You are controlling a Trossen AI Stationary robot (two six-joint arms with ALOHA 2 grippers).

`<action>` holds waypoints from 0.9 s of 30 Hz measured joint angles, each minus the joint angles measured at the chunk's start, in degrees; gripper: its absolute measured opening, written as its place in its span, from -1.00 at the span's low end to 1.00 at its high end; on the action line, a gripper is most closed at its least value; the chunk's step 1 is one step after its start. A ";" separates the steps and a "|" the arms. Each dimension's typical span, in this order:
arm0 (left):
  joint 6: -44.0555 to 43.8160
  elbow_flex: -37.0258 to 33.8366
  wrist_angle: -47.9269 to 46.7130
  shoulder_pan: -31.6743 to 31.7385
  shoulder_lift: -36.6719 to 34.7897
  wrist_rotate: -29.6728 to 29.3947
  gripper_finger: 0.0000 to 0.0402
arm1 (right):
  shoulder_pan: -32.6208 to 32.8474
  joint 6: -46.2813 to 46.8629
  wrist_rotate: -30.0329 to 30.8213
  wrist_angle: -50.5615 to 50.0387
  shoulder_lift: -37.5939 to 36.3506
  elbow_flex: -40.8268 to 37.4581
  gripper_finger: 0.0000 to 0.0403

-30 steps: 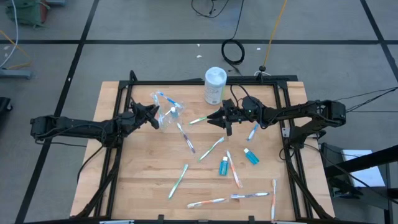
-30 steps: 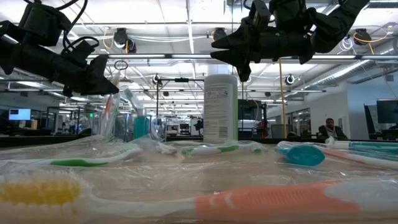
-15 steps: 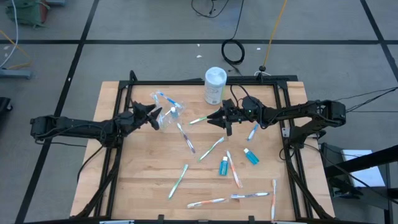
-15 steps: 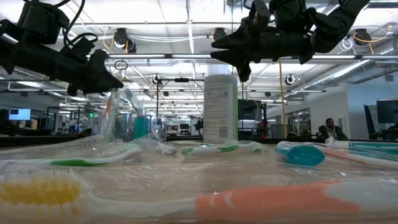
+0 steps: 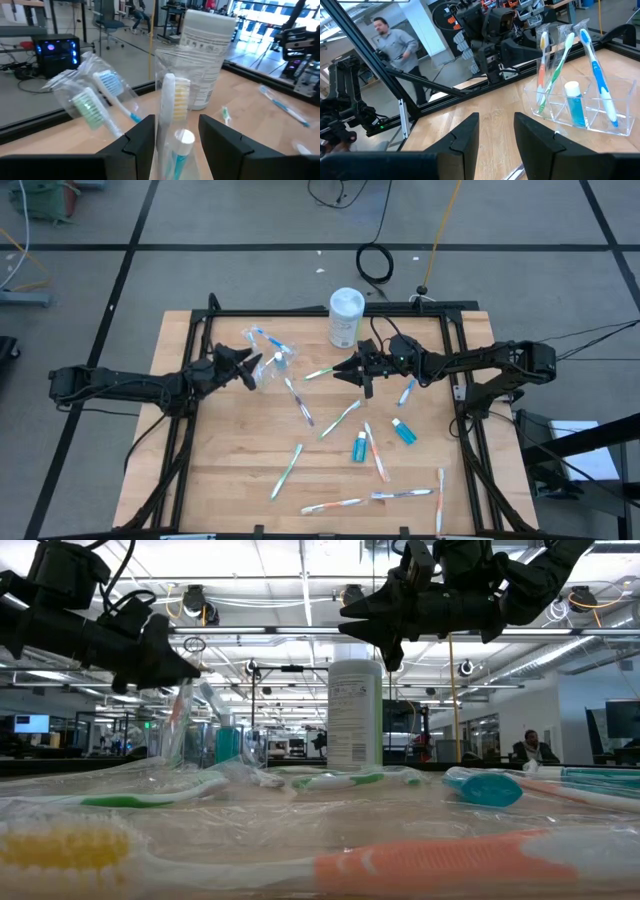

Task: Pick & Place toothbrushing station
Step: Put the orange toothbrush into the left of the transparent organizer

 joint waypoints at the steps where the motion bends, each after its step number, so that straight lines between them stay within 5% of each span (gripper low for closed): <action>1: 0.02 0.00 0.23 0.00 0.00 0.41 -0.21 | 0.00 0.00 0.00 0.00 0.00 0.00 -0.43; 27: 5.88 0.00 5.86 -4.22 -0.11 2.62 -0.21 | 0.00 0.00 0.00 0.00 0.00 0.00 -0.43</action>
